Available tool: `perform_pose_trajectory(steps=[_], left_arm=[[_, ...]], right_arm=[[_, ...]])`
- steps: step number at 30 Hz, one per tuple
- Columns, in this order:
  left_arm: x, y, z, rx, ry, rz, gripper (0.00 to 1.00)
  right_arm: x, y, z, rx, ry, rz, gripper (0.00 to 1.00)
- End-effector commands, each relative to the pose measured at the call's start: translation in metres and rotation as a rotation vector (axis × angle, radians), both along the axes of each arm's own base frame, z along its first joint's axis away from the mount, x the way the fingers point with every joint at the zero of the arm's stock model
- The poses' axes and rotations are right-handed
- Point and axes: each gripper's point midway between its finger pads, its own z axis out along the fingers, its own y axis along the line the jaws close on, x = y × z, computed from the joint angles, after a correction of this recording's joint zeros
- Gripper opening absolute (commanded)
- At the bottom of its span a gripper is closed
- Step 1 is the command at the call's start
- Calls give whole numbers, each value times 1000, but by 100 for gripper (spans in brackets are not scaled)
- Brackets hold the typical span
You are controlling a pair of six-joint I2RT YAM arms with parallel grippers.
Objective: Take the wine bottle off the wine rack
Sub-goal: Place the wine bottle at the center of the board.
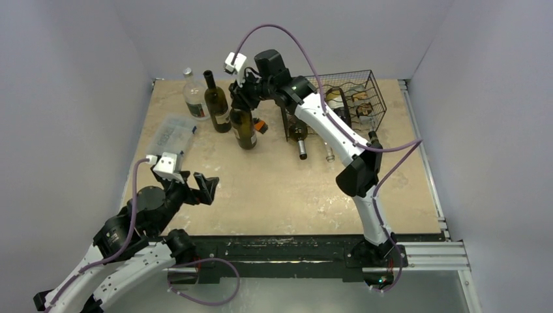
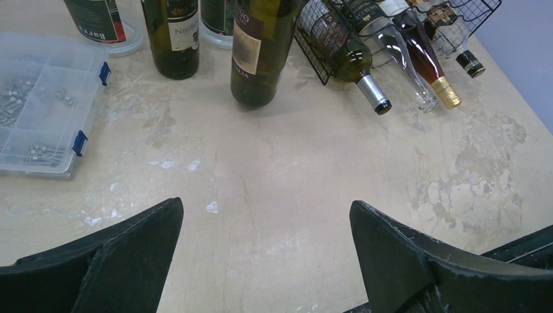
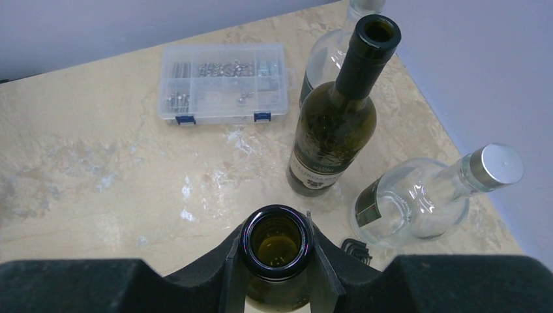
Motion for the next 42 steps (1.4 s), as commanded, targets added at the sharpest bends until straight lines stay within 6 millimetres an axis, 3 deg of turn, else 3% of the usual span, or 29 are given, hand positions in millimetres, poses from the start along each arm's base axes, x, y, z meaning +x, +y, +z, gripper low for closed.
perform_pose_trajectory(steps=[1,15,26,36,42], left_arm=[[3,5,1,17,-28,22,100],[5,8,2,24,-45,35,100],[6,5,0,30,-45,25,100],[7,0,-1,26,-40,10,100],[5,-2,-1,10,-39,-1,100]], right_arm=[[6,9,77,160,-160,-6,0],[33,22,71,189,-195,-61,0],[54,18,54,189,-174,-114,4],[59,17,33,170,-136,-109,37],[60,15,30,171,-120,-108,56]])
